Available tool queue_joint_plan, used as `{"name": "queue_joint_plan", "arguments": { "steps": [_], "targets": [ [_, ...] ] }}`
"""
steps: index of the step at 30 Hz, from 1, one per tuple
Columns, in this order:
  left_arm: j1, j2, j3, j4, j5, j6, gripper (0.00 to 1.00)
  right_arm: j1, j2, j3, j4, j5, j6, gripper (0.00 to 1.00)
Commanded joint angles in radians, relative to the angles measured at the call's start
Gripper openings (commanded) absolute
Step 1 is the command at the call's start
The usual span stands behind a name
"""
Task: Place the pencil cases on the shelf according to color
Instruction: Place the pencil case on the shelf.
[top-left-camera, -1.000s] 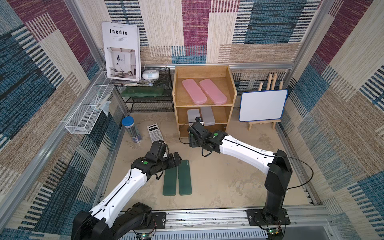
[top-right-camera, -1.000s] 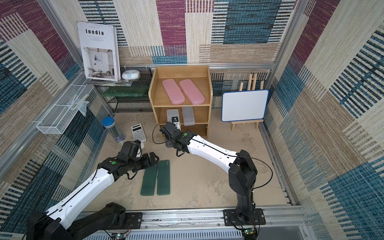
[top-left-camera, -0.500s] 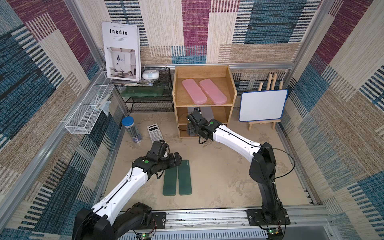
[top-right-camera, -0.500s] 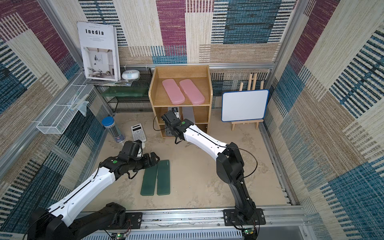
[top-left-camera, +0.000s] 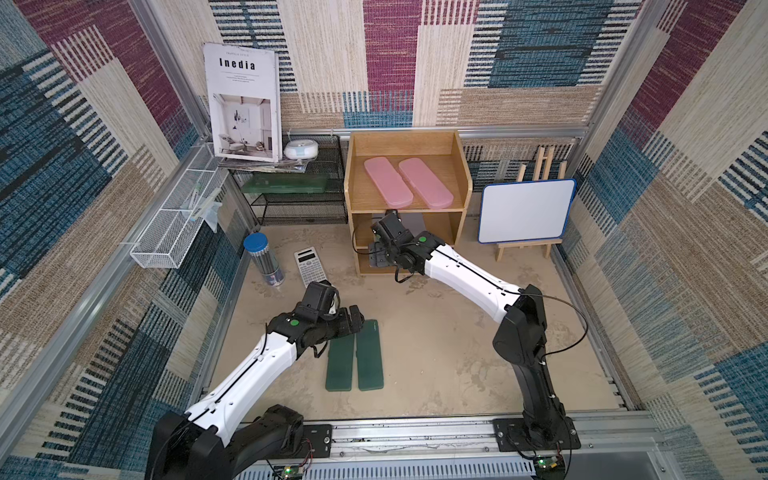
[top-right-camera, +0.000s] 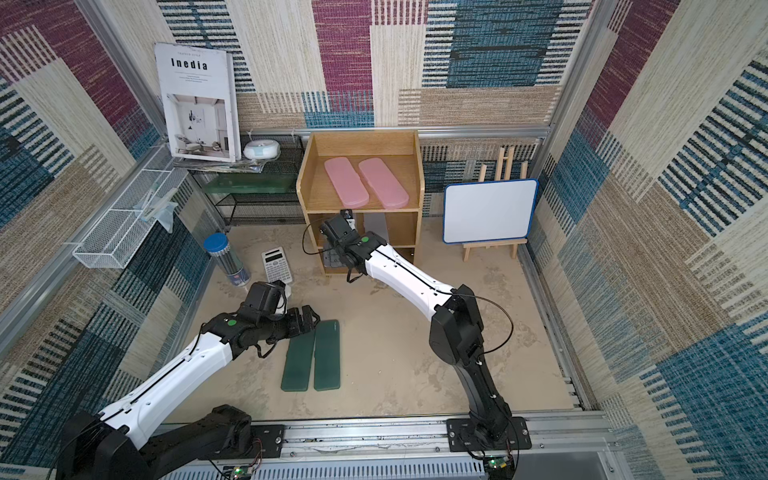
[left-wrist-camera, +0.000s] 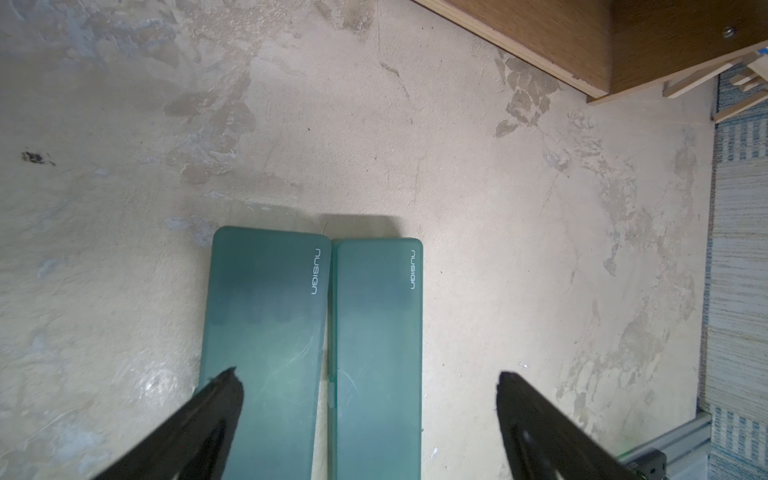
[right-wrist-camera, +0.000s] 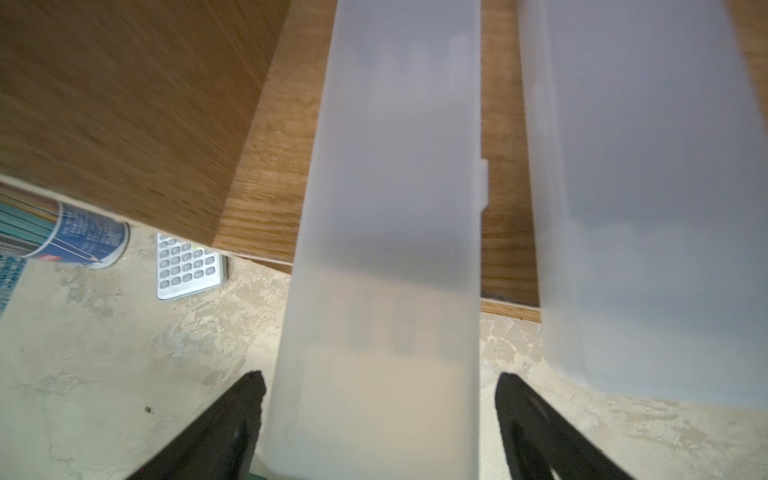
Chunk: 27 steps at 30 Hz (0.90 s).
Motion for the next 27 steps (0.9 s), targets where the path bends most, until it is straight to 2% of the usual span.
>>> {"name": "queue_joint_plan", "arguments": {
  "steps": [1, 11, 14, 18, 19, 21, 27],
  "targets": [
    [0.001, -0.006, 0.013, 0.0, -0.003, 0.015, 0.99, 0.001, -0.049, -0.029, 0.027, -0.021, -0.023, 0.92],
    [0.002, -0.028, 0.01, -0.023, -0.028, 0.022, 0.99, 0.023, -0.238, -0.327, 0.133, -0.087, -0.008, 0.86],
    [0.002, -0.034, 0.005, -0.025, -0.038, 0.024, 1.0, 0.034, -0.287, -0.428, 0.215, -0.112, 0.009, 0.72],
    [0.002, -0.039, -0.002, -0.026, -0.03, 0.026, 0.99, 0.036, -0.304, -0.518, 0.341, -0.118, 0.032, 0.47],
    [0.002, -0.041, -0.006, -0.025, -0.028, 0.025, 0.99, 0.036, -0.294, -0.52, 0.37, -0.111, 0.03, 0.43],
    [0.002, -0.045, -0.018, -0.015, -0.026, 0.017, 0.99, 0.034, -0.261, -0.497, 0.398, -0.095, 0.021, 0.4],
    [0.002, -0.022, -0.012, -0.03, -0.005, 0.007, 0.99, 0.024, -0.123, -0.334, 0.358, -0.025, -0.002, 0.39]
  ]
}}
